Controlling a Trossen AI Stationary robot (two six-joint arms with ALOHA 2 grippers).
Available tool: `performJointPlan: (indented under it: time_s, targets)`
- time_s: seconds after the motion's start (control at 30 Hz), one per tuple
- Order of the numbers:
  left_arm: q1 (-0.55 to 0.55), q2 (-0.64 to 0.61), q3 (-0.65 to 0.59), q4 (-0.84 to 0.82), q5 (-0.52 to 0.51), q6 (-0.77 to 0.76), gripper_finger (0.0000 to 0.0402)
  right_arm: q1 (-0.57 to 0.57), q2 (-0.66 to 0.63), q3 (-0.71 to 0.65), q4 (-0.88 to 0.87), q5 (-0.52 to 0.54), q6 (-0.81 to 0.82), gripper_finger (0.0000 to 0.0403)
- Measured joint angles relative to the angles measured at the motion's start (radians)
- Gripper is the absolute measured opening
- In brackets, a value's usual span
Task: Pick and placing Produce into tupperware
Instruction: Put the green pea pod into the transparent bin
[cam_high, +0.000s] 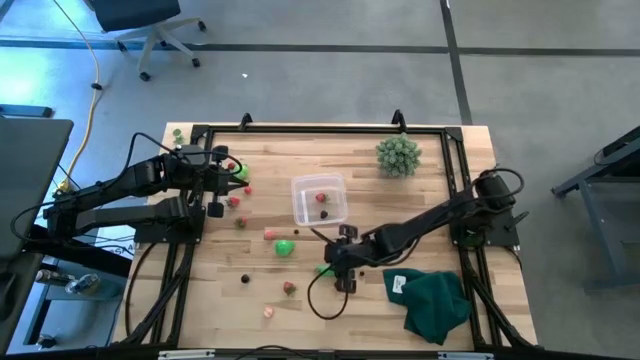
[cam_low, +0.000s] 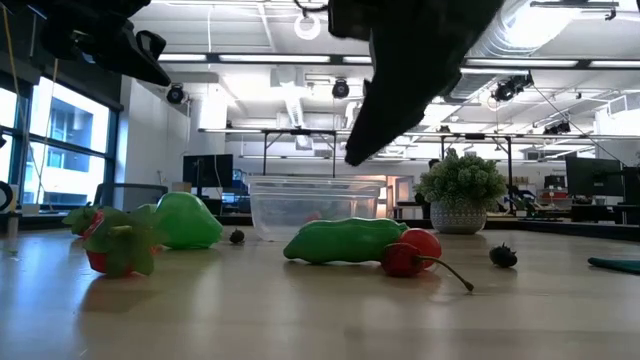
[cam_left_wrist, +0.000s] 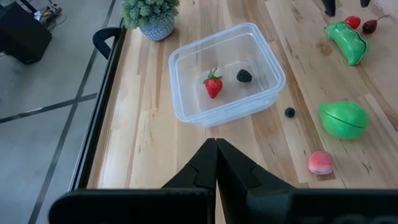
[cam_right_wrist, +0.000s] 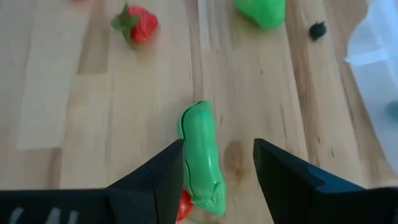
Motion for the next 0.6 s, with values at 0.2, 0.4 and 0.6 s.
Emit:
performJointPlan:
  time_s: [0.2, 0.4, 0.6]
  targets:
    - [0.0, 0.0, 0.0, 0.0, 0.0, 0.0, 0.0001, 0.0, 0.021, 0.0, 0.01, -0.002, 0.007, 0.0181]
    - [0.0, 0.0, 0.0, 0.0, 0.0, 0.0, 0.0001, 0.0, 0.037, 0.001, 0.041, -0.014, 0.007, 0.0181]
    - [0.0, 0.0, 0.0, 0.0, 0.0, 0.0, 0.0001, 0.0, 0.08, 0.0, 0.065, -0.051, 0.003, 0.0182]
